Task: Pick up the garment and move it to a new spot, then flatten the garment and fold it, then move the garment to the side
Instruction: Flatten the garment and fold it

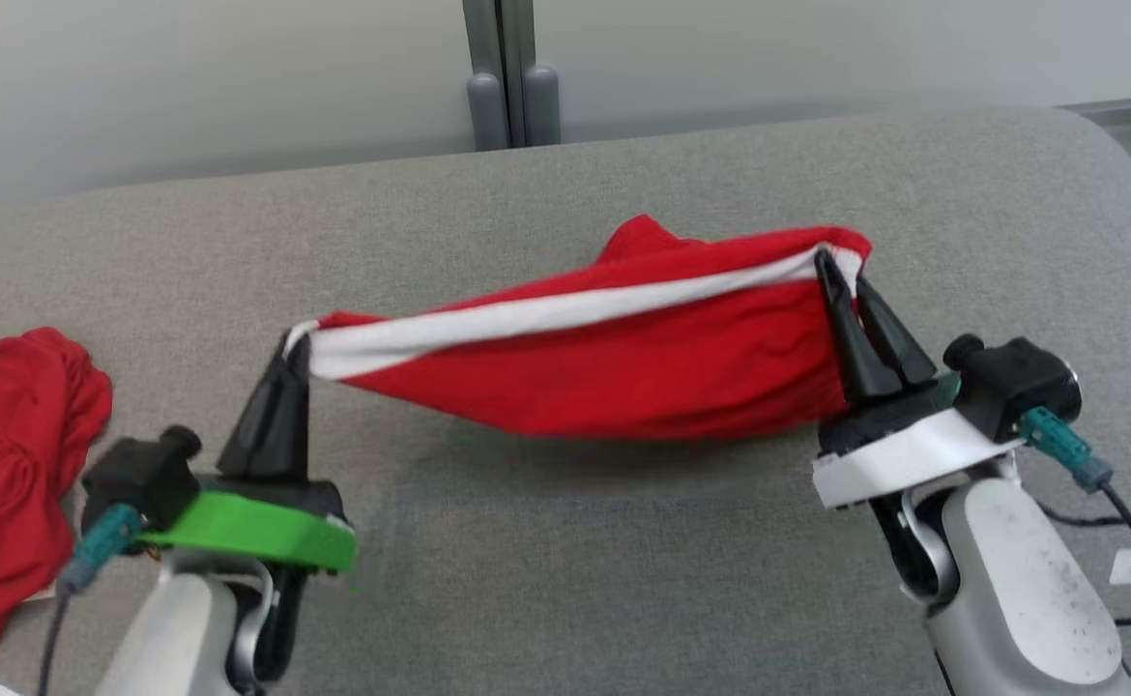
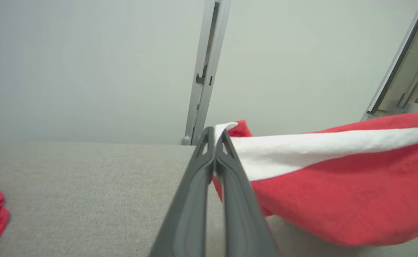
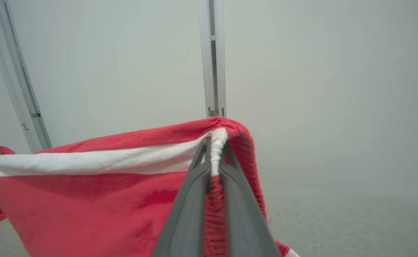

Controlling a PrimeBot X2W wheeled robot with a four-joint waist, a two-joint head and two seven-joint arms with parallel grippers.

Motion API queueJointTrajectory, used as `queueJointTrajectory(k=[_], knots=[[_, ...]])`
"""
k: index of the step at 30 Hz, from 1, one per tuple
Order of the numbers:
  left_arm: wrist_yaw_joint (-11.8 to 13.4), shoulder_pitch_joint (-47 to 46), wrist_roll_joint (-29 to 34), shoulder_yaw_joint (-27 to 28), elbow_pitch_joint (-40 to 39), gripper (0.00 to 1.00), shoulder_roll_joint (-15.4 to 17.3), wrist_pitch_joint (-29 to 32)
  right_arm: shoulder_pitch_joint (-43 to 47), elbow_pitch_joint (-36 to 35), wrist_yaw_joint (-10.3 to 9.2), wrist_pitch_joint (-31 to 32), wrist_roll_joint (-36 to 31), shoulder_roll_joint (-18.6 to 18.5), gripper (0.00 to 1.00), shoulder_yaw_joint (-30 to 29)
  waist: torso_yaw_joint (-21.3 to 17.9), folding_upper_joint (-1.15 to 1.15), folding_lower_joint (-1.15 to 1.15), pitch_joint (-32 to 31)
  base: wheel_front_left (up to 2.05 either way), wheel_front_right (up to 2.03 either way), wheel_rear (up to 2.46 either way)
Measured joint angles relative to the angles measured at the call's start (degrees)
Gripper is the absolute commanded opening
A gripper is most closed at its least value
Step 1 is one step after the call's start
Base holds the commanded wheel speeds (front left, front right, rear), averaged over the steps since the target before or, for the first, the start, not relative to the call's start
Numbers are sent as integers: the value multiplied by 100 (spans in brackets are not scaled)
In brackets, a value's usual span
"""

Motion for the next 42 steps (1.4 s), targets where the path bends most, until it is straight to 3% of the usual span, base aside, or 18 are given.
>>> queueJointTrajectory(k=[7,13,22,29,33,37,42], knots=[[0,-962,4,-10,-566,0,700,-1,-867,-456,0,0,249,-443,0,300,-3,0,0,-322,0,0,0],[0,-2072,-210,-171,-467,0,1312,52,-1729,-557,0,318,490,-728,0,537,38,0,0,-254,0,0,0],[-1,-3516,-400,-517,552,0,1581,126,-3228,498,1,298,121,-609,0,939,87,0,0,390,0,0,0],[-1,-4920,-121,-283,1166,0,1530,22,-4808,1356,1,5,-990,-292,0,756,129,0,0,1072,0,0,0],[-1,-5190,100,226,735,0,1325,-2,-5192,1005,1,-1,-1396,-200,0,584,187,0,0,1399,0,0,0],[-1,-4626,137,420,494,0,1051,-4,-4733,960,1,-1,-1443,-185,0,567,311,0,1,1533,0,0,0],[-1,-3169,133,538,699,0,738,-1,-3578,1101,1,0,-1200,-252,0,814,413,0,1,1394,0,0,0]])
